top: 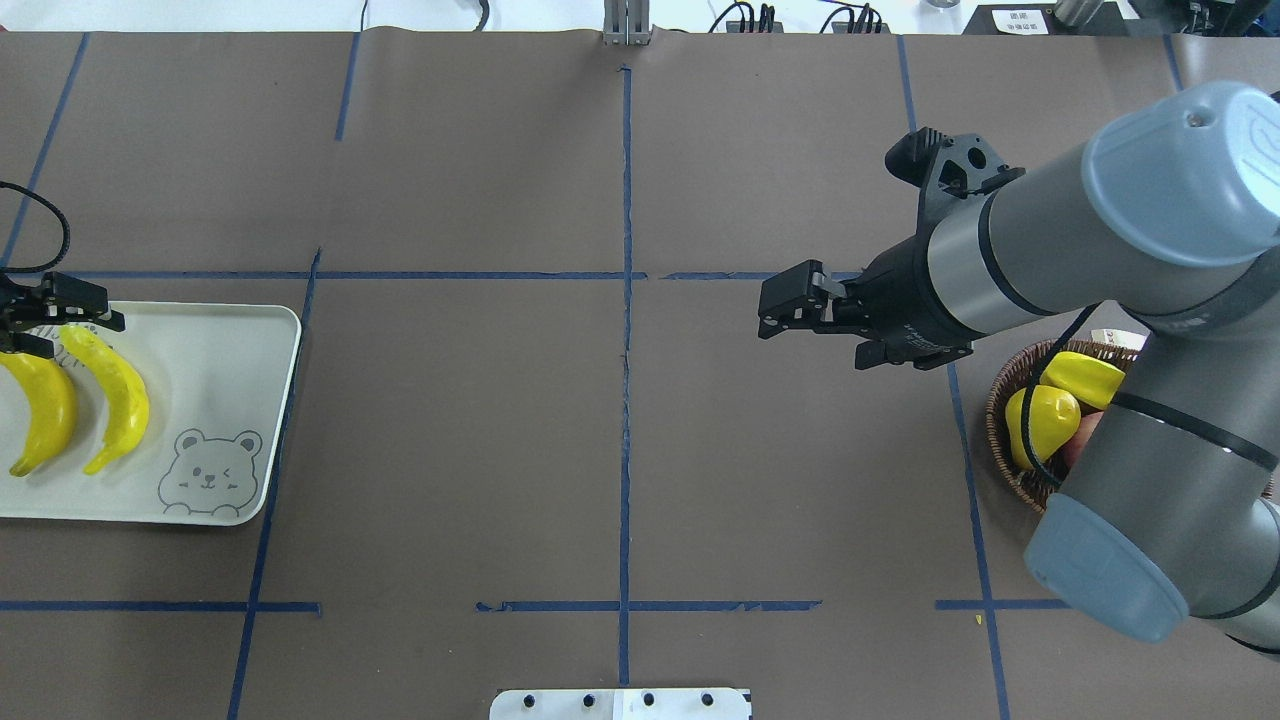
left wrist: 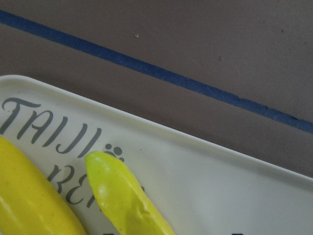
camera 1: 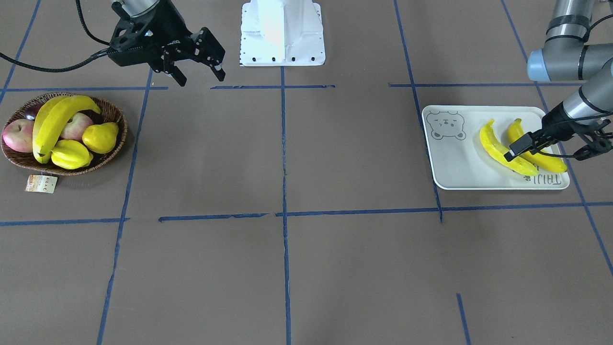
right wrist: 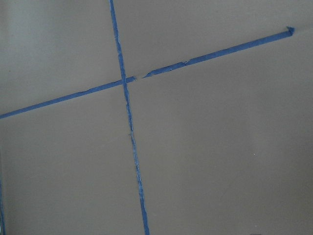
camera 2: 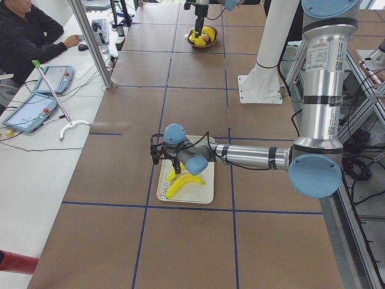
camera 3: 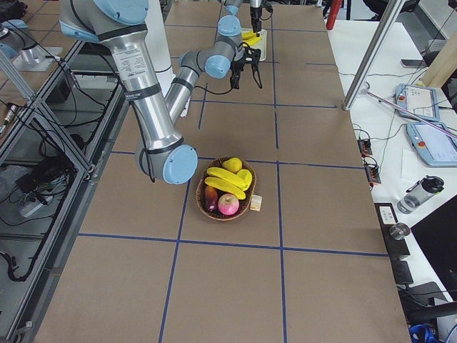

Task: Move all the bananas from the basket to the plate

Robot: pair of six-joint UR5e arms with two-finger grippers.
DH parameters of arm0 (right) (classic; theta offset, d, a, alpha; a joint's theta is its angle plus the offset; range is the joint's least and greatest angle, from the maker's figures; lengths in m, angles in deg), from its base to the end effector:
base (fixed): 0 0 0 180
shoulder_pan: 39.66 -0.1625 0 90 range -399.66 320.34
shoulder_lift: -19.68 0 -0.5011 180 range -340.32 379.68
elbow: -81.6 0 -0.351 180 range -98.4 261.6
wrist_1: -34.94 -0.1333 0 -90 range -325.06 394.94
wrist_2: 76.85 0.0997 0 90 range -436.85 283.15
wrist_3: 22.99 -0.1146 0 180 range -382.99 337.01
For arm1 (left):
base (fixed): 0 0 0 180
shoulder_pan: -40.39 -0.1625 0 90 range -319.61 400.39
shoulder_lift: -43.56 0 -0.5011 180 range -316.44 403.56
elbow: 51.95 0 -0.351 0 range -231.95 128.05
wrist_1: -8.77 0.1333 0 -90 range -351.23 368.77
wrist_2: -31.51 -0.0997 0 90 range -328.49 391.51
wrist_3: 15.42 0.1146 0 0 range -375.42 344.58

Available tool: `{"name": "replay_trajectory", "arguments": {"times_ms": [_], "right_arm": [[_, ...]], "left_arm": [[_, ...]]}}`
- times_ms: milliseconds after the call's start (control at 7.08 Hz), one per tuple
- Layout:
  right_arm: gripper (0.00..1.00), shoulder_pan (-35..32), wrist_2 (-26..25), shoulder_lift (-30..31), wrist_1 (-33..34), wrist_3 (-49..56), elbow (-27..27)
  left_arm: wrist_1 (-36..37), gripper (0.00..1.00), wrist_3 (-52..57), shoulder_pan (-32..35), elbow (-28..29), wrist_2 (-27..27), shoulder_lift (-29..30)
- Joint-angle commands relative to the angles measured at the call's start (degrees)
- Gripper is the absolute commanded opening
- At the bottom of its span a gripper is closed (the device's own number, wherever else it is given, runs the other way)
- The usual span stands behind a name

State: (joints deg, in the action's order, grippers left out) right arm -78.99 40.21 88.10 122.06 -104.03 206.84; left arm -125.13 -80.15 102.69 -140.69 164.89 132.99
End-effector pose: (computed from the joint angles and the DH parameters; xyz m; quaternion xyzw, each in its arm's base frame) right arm -0.3468 -0.3891 0.3001 0.0128 -0.5246 0.1085 0.8443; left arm 0.1728 -0.4465 0.6698 -0.0183 0.4795 -0.1496 0.8645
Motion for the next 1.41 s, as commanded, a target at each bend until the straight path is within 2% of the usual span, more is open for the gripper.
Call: {"name": "replay_trajectory", "arguments": {"times_ms": [0,282,565,706,989,1271], "right_arm": [[1.0,-0.8,0.2,8.2,-0.4,4.8,4.2],[1.0,-2.2,0.4,21.4,-2.3,11.1,9.5],[1.0,-3.7,0.4,34.1,-14.0,9.4,8.5],[1.0,-5.6,0.1,37.1,-14.6,7.1,6.6],[1.0,-7.8,-0.2,37.1,-14.7,6.7,0.7],[1.0,-7.8,-2.2,36.4,-14.8,4.8,-2.4]], "left_arm": [[0.7,1.0,-1.3,2.1,-6.1,5.1,0.7],[0.7,1.0,-15.5,1.8,-10.3,5.0,4.8],[0.7,1.0,-20.7,0.3,-10.8,4.5,8.4],[0.7,1.0,-20.9,0.2,-10.8,4.5,9.0],[0.7,1.0,-24.9,-1.8,-10.8,3.7,11.5],[0.8,1.0,-25.7,-1.8,-11.1,3.5,12.3]]}}
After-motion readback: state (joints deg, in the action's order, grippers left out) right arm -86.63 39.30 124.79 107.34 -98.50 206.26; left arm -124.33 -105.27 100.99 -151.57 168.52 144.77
